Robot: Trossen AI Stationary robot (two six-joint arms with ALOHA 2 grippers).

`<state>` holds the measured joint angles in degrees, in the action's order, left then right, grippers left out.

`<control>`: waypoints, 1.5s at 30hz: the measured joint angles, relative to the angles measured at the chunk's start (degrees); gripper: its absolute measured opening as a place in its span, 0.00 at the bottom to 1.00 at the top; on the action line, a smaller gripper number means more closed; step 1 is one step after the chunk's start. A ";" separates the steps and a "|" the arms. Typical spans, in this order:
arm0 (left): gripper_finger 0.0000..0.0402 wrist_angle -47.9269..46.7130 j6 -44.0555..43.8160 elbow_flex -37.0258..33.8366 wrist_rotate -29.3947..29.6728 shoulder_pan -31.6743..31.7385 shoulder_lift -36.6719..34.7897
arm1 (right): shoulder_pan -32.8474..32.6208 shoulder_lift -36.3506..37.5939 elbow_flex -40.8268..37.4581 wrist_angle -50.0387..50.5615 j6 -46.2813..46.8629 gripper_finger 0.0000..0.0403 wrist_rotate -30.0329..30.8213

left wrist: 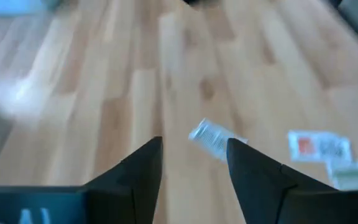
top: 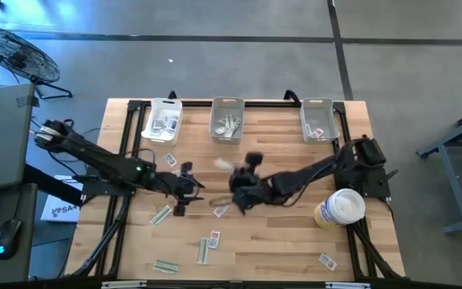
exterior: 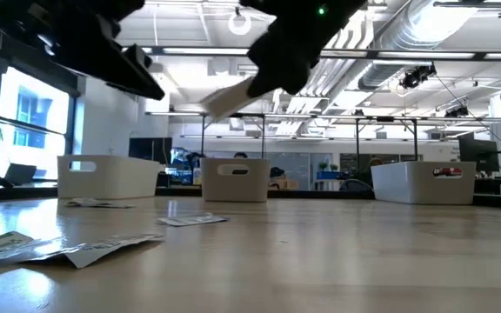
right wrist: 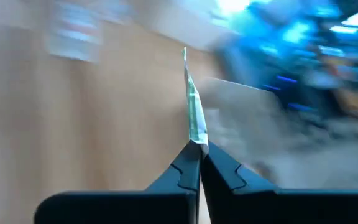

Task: Pick & Place First Aid Supplies
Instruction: Put the green pad into the left gray bin

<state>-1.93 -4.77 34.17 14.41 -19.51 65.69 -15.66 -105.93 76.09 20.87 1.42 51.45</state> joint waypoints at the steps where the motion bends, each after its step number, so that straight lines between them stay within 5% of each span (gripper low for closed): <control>1: 0.44 -3.97 -0.48 0.62 0.87 0.00 -1.70 | 1.23 0.58 0.00 1.20 0.07 0.00 3.15; 4: 0.45 -11.78 -2.97 1.16 3.27 0.02 -5.50 | 6.26 1.49 0.07 0.90 0.11 0.00 5.62; 13: 0.45 -22.26 -11.06 1.12 20.86 0.02 -8.34 | 21.31 -5.03 11.67 5.86 -9.66 0.00 -7.09; 22: 0.45 -17.28 -13.97 -0.94 20.69 0.02 -8.11 | 27.42 -16.39 25.54 17.74 -16.45 0.00 -12.42; 32: 0.45 -17.53 -13.55 -0.98 15.69 0.02 -8.09 | 31.23 -19.97 26.94 18.85 -14.28 0.01 -16.35; 39: 0.45 -17.49 -14.91 -0.98 15.65 0.02 -8.09 | 31.03 -19.97 26.93 18.80 -14.78 0.15 -17.45; 45: 0.45 -17.47 -15.04 -0.98 15.65 0.02 -8.09 | 26.95 -18.65 27.88 21.02 -16.26 0.28 -12.37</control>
<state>-19.40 -19.81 33.19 30.06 -19.49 57.60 11.29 -124.58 103.97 41.89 -14.84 39.09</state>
